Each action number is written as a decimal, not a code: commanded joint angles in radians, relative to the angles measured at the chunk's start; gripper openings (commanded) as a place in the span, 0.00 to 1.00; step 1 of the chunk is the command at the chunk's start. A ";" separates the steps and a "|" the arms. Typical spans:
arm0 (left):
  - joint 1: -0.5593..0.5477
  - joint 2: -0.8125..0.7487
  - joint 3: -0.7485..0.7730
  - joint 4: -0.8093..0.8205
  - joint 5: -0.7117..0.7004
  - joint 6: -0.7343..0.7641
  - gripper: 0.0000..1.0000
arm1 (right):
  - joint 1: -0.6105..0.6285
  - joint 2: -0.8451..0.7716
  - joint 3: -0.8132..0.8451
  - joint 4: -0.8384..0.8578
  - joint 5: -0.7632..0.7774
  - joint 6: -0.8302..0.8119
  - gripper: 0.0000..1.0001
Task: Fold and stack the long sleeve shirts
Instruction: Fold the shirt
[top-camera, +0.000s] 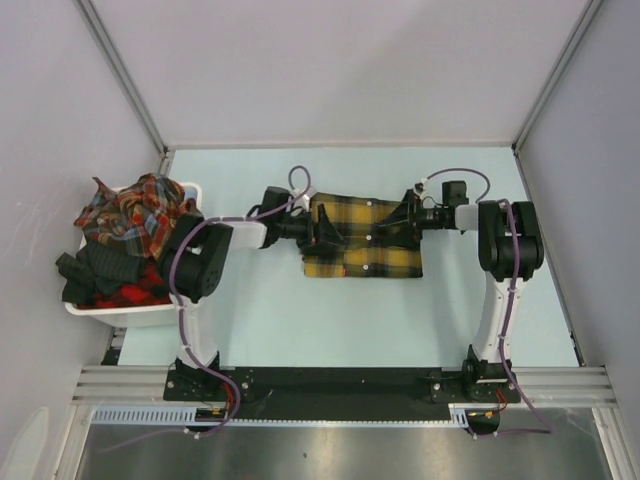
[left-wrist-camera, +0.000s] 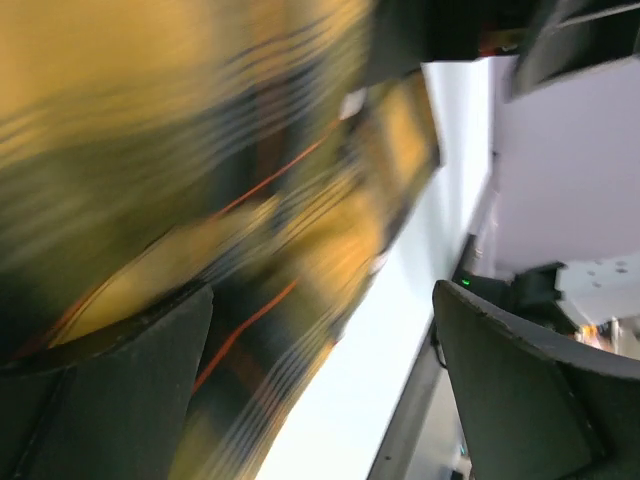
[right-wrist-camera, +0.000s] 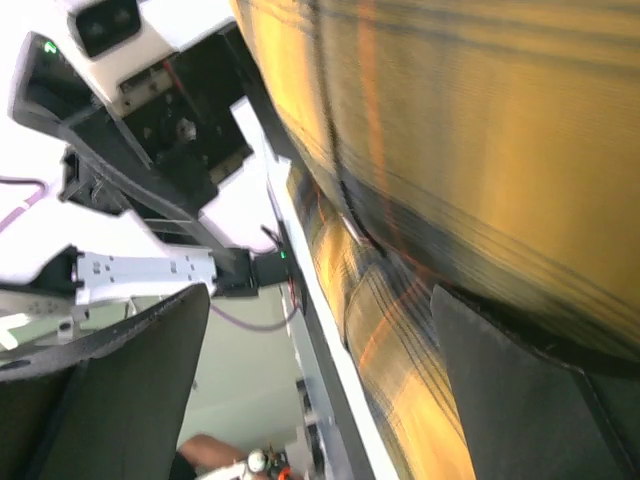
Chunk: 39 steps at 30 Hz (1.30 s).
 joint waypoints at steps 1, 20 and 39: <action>0.099 -0.114 -0.172 -0.153 -0.129 0.119 1.00 | -0.087 -0.042 0.076 -0.440 0.062 -0.357 1.00; 0.041 0.127 0.296 -0.136 -0.125 0.075 1.00 | -0.035 0.141 0.289 -0.152 0.192 -0.126 0.93; 0.260 -0.388 0.108 -0.349 -0.145 0.326 0.99 | 0.314 -0.387 0.196 -0.535 0.597 -0.994 0.57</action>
